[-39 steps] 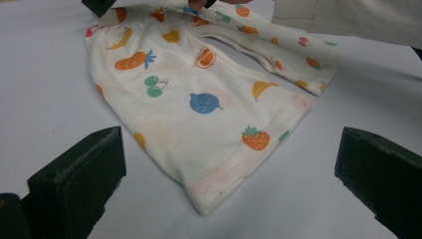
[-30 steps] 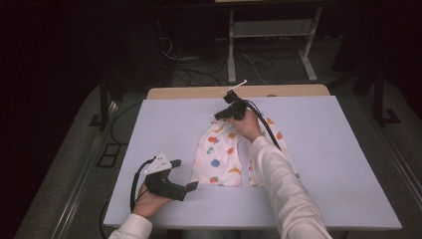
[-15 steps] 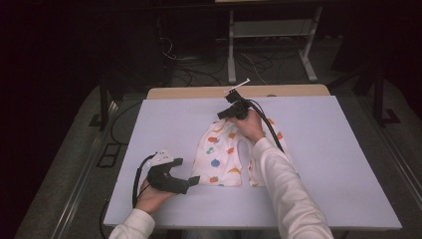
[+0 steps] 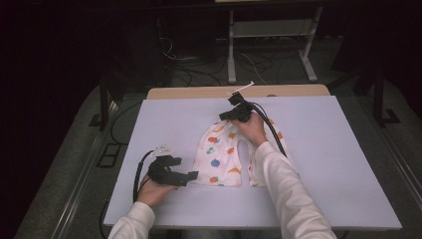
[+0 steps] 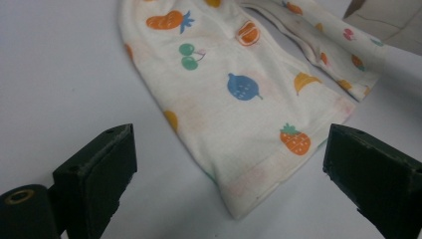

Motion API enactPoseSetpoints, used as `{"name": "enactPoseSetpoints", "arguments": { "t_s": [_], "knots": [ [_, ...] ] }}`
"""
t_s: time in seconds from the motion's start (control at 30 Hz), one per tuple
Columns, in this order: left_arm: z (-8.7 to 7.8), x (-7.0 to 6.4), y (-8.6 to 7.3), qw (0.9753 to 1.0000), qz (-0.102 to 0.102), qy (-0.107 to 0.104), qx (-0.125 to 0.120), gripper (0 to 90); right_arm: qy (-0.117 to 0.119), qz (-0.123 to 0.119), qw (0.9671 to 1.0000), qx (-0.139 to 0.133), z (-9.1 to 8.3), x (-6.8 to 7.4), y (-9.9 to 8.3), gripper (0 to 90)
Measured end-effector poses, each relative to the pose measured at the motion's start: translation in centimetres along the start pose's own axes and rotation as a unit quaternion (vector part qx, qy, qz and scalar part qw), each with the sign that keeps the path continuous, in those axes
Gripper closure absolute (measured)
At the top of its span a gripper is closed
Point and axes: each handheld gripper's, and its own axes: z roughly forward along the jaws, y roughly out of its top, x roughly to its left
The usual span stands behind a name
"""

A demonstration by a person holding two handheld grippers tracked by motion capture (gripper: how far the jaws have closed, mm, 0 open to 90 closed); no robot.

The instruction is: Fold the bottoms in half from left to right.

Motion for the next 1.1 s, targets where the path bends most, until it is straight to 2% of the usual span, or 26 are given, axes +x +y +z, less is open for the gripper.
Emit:
{"name": "enactPoseSetpoints", "arguments": {
  "t_s": [0.17, 0.23, 0.4, 0.5, 0.7, 0.83, 0.93, 1.1],
  "knots": [
    [0.19, 0.35, -0.26, 0.9994, -0.024, 0.01, 0.022, 7.6, 0.005, 0.002, 1.0, -0.005, -0.33, 0.0, -0.05, 88.4],
    [0.18, 0.38, -0.32, 0.9991, -0.034, 0.005, 0.026, 10.4, 0.003, 0.0, 1.0, -0.004, -0.37, 0.04, -0.11, 88.4],
    [0.2, 0.22, -0.31, 0.9982, -0.045, -0.009, 0.039, 18.3, 0.0, -0.003, 1.0, -0.006, -0.62, 0.09, -0.03, 88.4],
    [0.22, 0.25, -0.47, 0.9978, -0.05, -0.014, 0.041, 26.1, 0.0, -0.005, 1.0, -0.007, -0.73, 0.23, 0.06, 88.4],
    [0.41, 0.46, -0.81, 0.9966, -0.061, -0.029, 0.048, 32.9, 0.002, -0.001, 1.0, -0.007, -0.65, 0.02, -0.04, 88.4],
    [0.55, 0.34, -0.88, 0.9958, -0.058, -0.04, 0.058, 42.7, 0.003, -0.001, 1.0, -0.008, -0.57, 0.06, -0.03, 88.4],
    [0.68, 0.28, -0.9, 0.9952, -0.062, -0.043, 0.063, 47.9, 0.012, 0.0, 0.9999, -0.009, -0.5, 0.06, -0.05, 88.4],
    [0.94, 0.4, -0.8, 0.9938, -0.068, -0.052, 0.071, 59.1, 0.011, -0.004, 0.9999, -0.01, -0.54, 0.05, -0.07, 88.4]
  ]
}}
